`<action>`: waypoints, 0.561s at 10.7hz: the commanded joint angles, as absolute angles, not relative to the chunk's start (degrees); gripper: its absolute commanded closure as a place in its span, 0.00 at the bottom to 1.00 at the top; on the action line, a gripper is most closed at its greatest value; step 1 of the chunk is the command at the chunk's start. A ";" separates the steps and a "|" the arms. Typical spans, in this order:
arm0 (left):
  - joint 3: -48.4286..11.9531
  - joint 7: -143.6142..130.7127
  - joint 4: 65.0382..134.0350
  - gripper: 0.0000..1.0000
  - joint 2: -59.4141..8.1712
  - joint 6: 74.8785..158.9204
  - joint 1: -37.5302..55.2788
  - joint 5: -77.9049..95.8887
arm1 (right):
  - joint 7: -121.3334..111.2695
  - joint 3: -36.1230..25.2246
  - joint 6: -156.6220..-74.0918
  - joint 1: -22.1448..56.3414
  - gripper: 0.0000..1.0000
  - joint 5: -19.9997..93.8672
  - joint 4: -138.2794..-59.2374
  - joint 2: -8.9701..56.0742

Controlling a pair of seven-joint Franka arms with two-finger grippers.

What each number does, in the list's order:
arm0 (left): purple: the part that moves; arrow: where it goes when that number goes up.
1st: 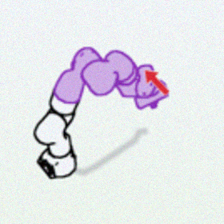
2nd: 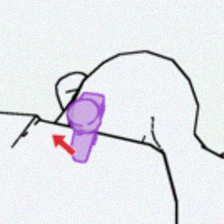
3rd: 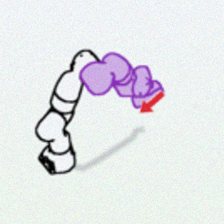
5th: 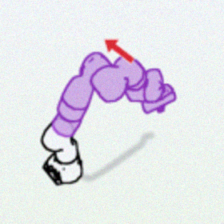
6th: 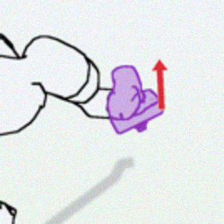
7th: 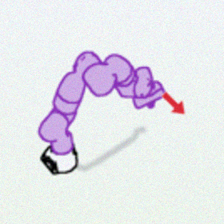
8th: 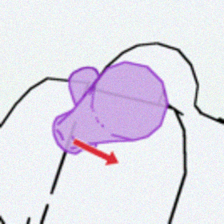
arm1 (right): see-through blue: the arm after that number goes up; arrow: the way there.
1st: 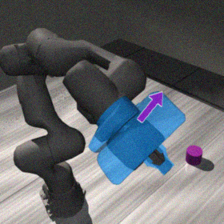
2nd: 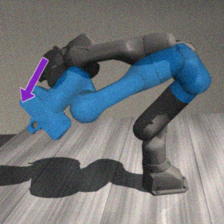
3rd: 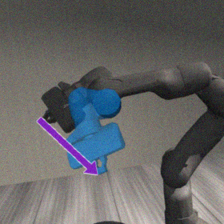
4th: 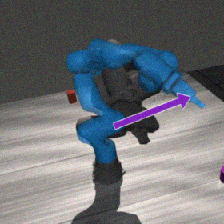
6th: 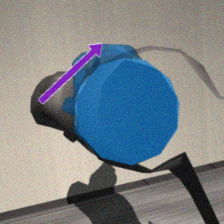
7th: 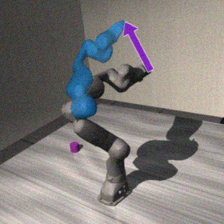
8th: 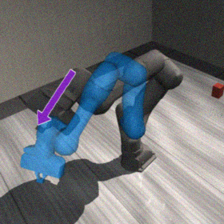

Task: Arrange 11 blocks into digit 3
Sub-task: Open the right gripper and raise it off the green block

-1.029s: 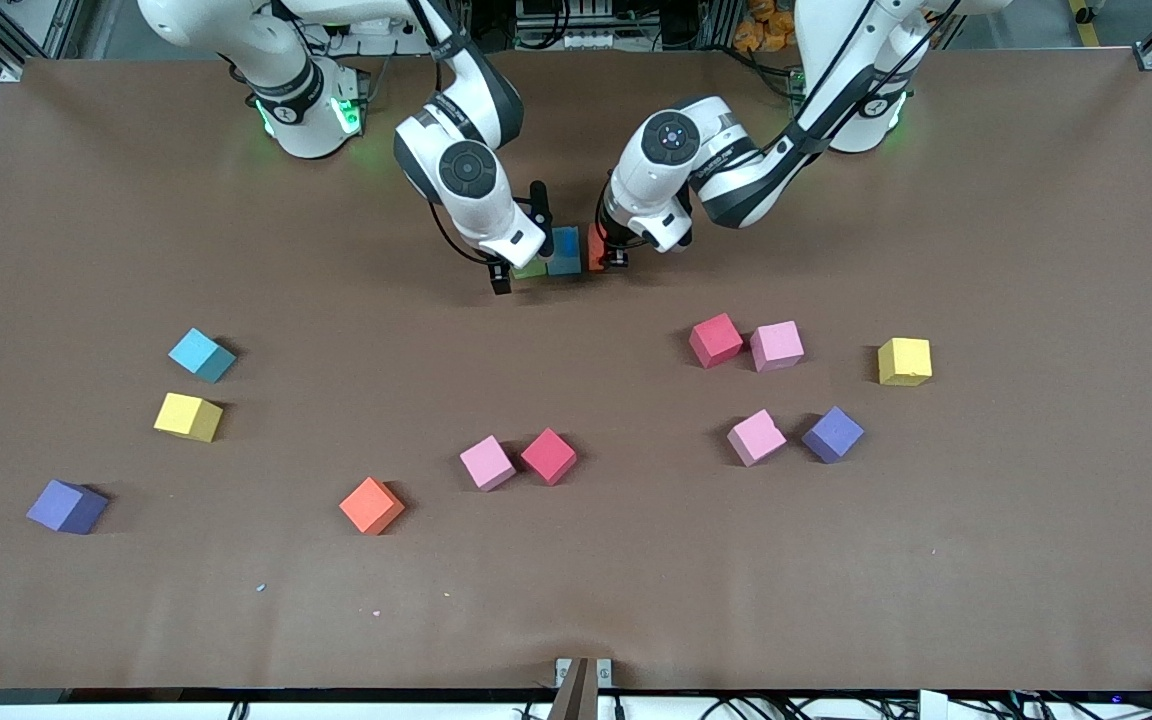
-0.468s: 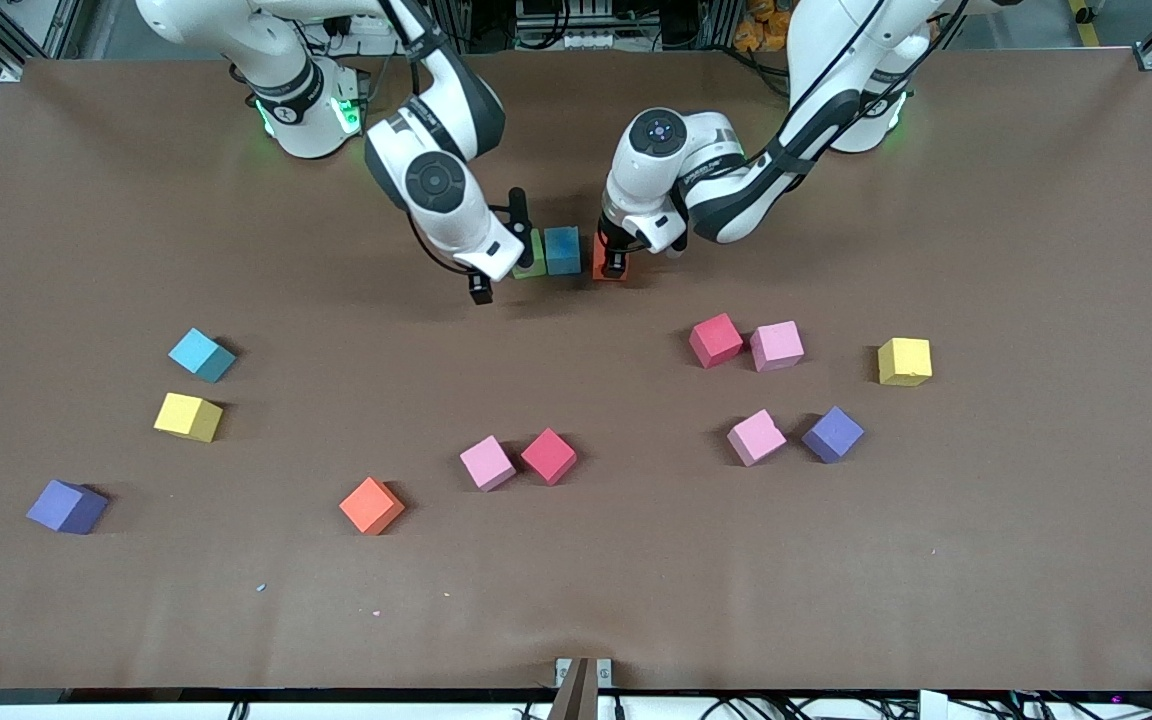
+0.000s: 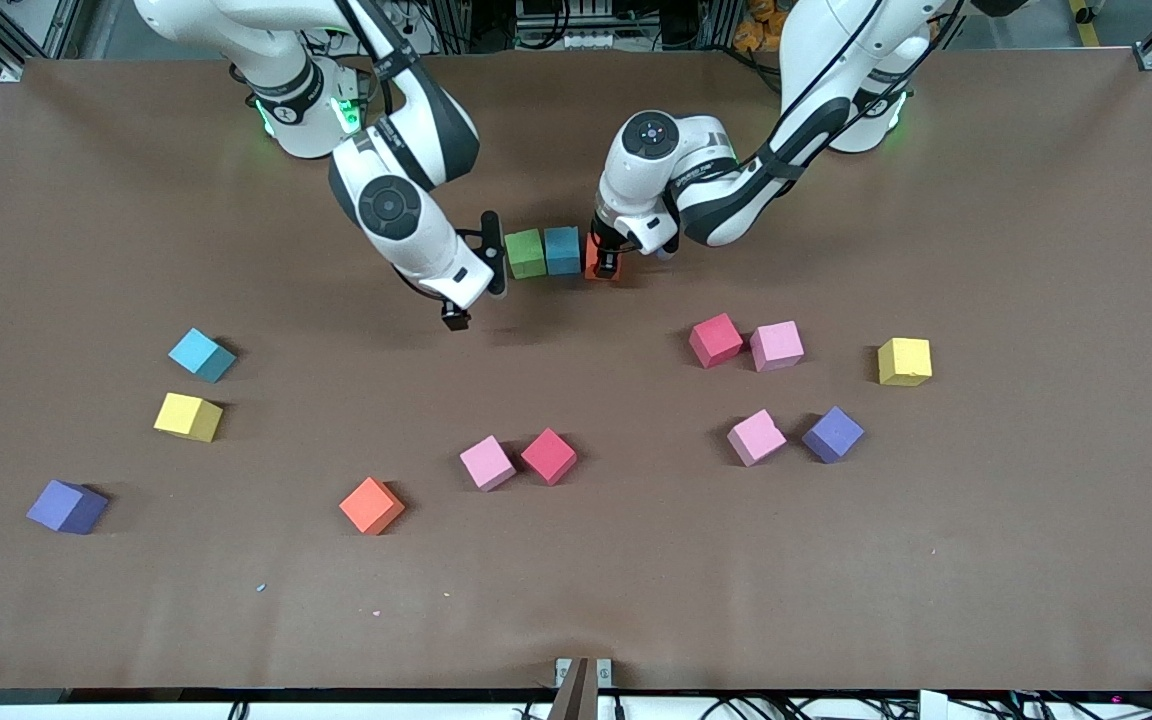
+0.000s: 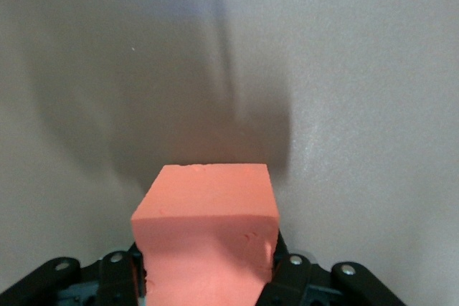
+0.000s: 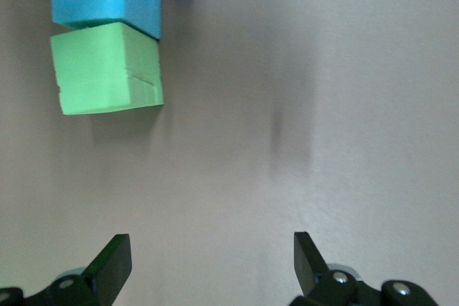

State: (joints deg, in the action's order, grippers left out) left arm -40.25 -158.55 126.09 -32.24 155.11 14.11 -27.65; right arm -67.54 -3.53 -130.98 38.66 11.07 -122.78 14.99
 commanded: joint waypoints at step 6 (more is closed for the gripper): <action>-36.47 -170.33 124.72 1.00 -32.96 154.60 19.51 -31.64 | -67.94 -5.01 -129.21 34.80 0.00 11.07 -113.56 16.43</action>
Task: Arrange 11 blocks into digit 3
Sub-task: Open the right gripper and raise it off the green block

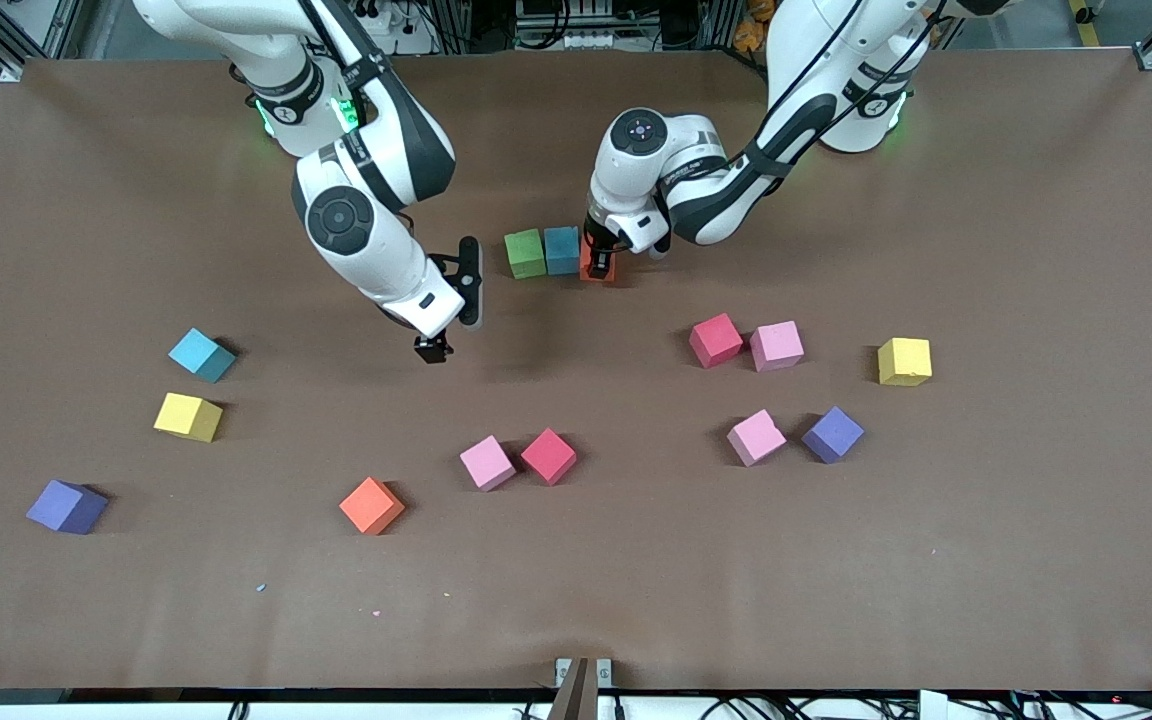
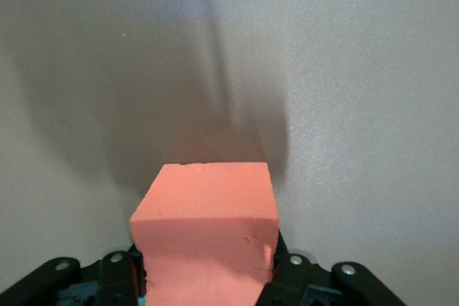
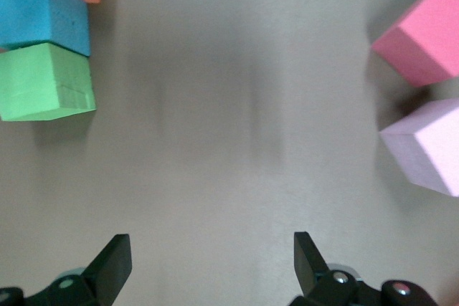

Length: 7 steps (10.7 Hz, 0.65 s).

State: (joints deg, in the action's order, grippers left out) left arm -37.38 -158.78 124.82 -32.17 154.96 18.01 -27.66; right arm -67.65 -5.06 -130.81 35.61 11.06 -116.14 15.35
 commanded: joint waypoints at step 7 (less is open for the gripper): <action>-36.47 -172.07 125.33 1.00 -32.70 153.19 17.93 -31.46 | -67.94 -5.01 -127.35 30.85 0.00 11.07 -105.58 20.81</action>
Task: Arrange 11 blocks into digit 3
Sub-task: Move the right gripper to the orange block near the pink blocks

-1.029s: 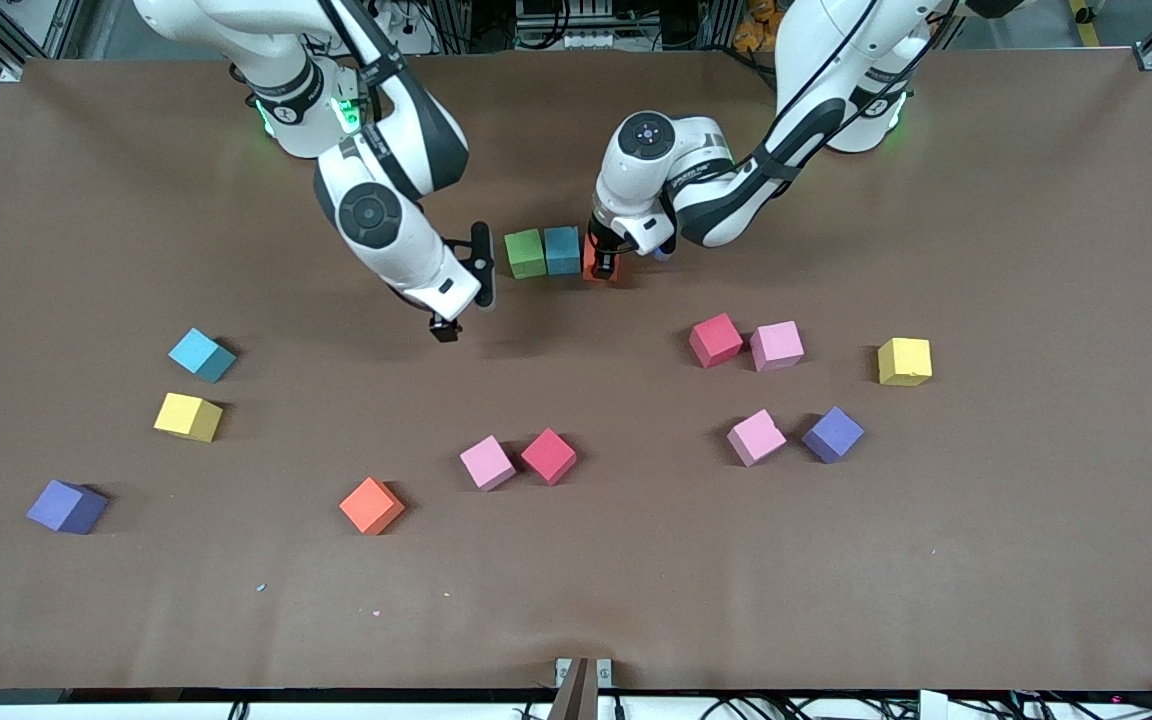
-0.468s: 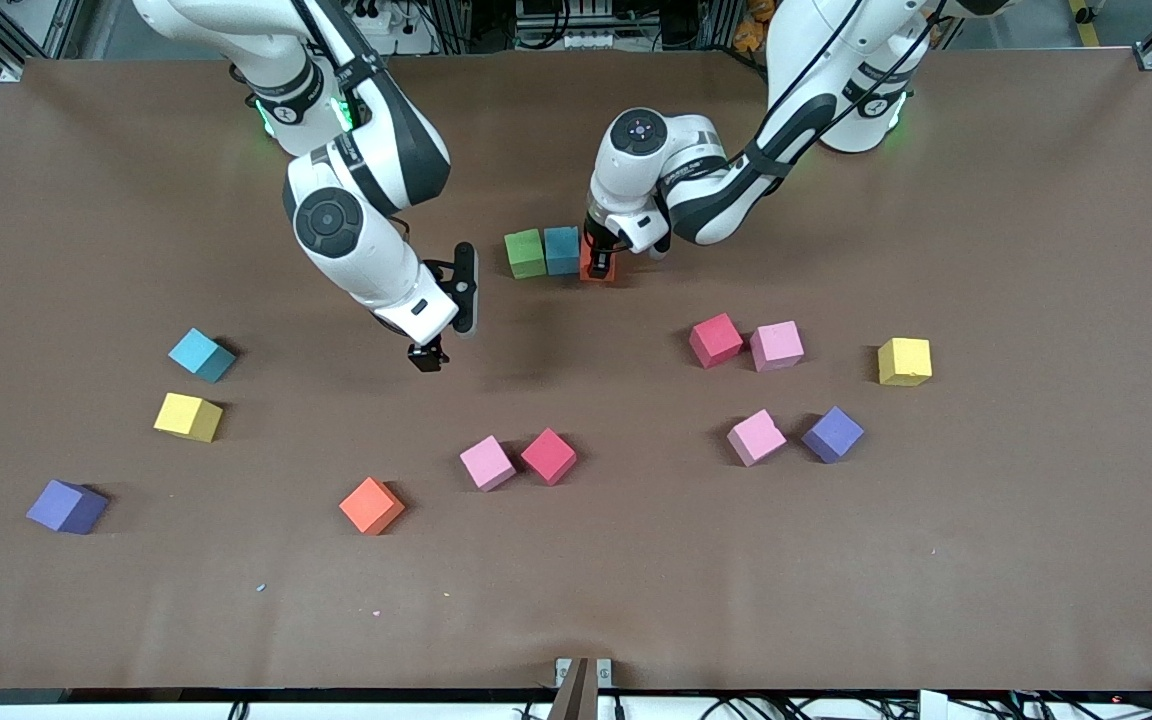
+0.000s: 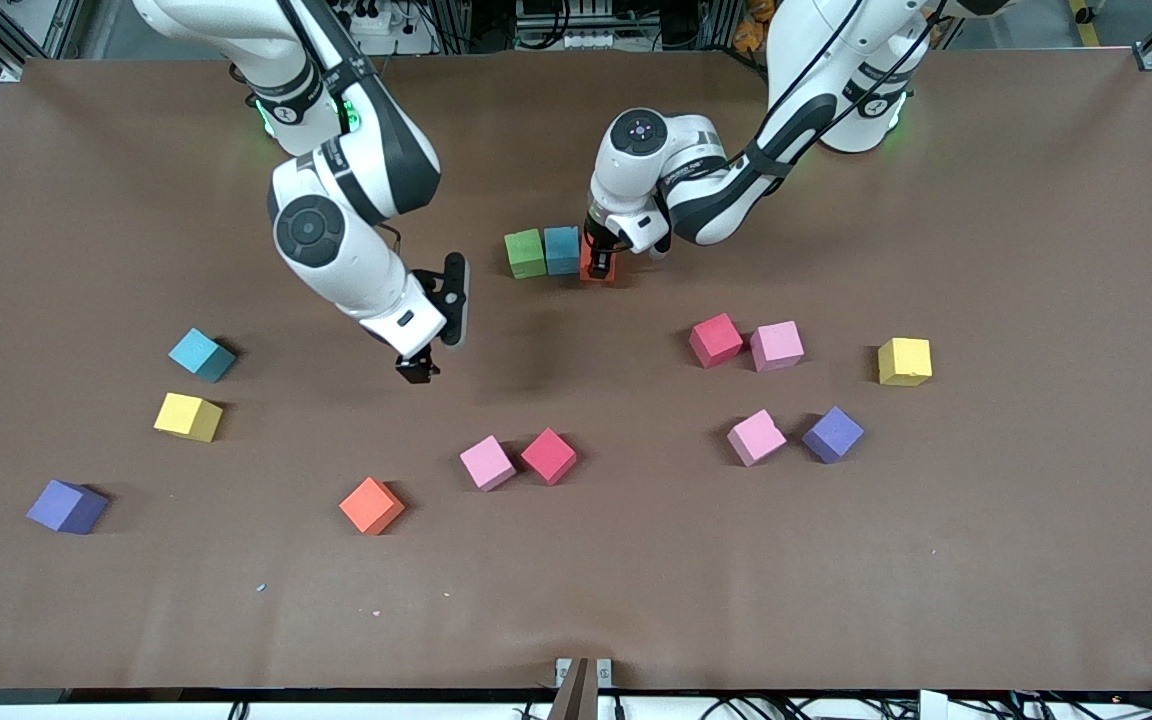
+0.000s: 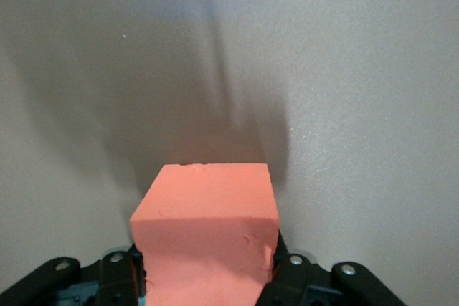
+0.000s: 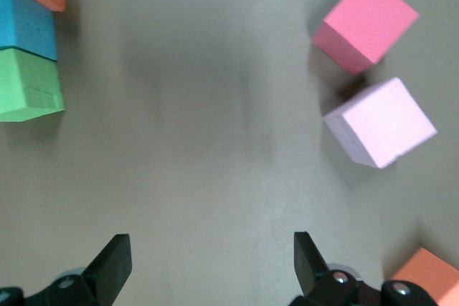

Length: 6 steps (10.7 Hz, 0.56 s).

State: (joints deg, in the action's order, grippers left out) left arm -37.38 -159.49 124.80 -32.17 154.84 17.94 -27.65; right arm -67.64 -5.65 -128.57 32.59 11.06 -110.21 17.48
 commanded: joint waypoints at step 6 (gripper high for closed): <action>-36.56 -176.40 125.51 1.00 -32.52 151.97 18.02 -31.55 | -65.49 -5.54 -121.56 27.43 0.00 11.60 -91.60 28.73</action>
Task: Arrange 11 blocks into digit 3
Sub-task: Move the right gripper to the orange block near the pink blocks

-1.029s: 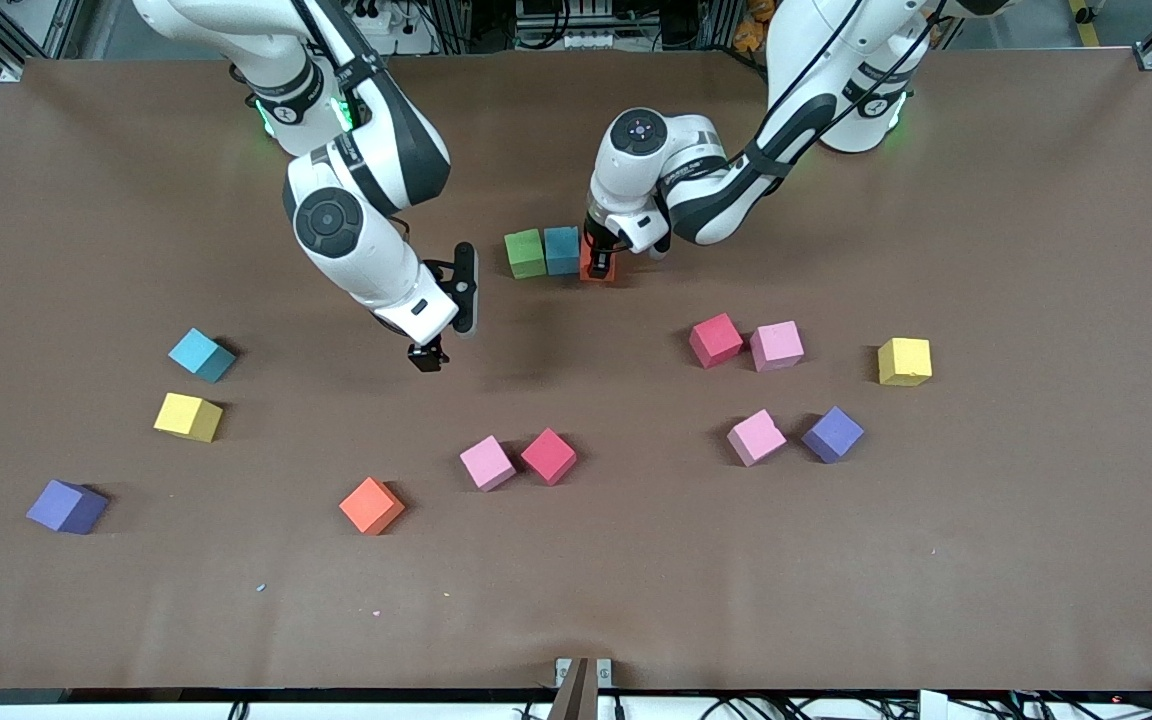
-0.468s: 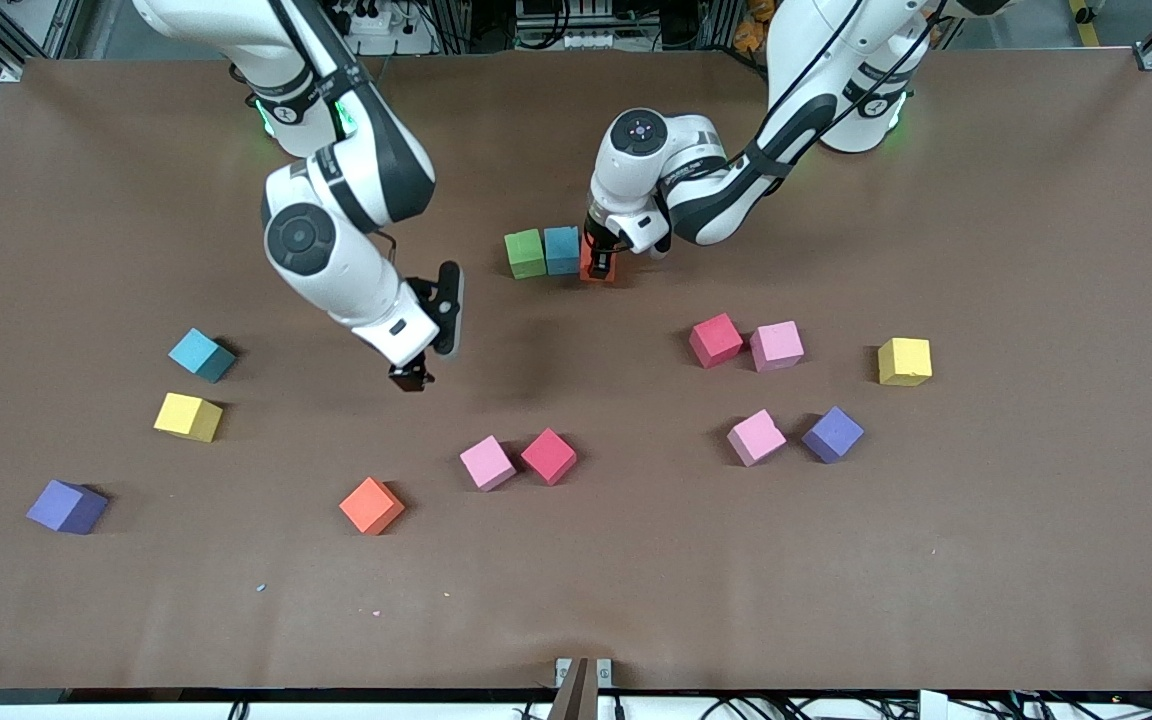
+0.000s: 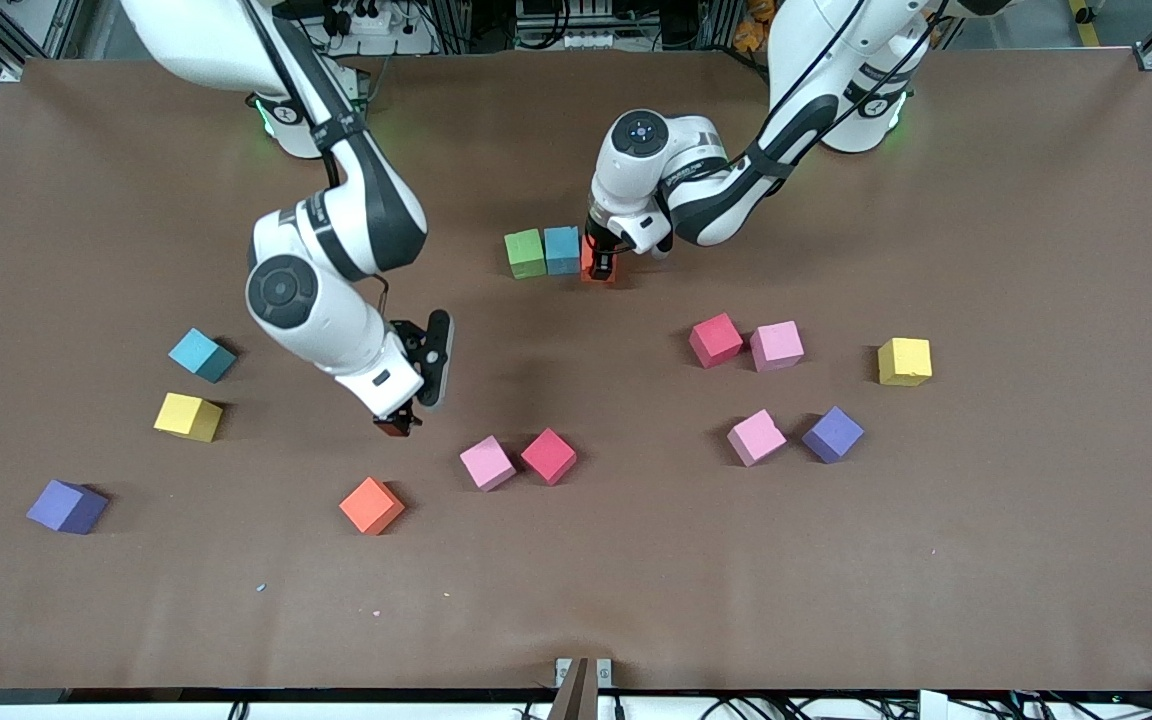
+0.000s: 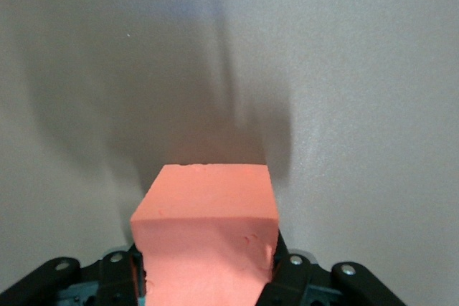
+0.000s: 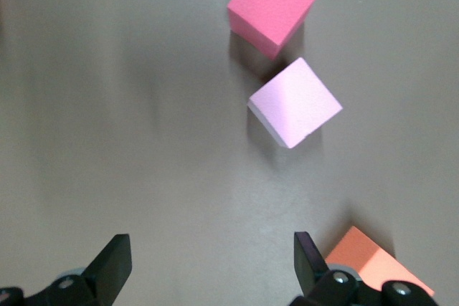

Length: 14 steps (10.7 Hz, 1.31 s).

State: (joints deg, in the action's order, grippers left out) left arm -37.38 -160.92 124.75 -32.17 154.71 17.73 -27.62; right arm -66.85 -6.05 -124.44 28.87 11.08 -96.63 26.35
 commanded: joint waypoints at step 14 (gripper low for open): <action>-37.00 -178.59 125.42 1.00 -32.61 151.00 19.60 -31.55 | -43.69 -5.62 -121.90 20.13 0.00 11.16 -79.30 36.72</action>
State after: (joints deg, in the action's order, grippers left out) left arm -37.37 -161.38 124.30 -32.17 153.42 17.99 -27.62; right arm -46.18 -6.25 -122.76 21.38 11.12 -84.58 33.14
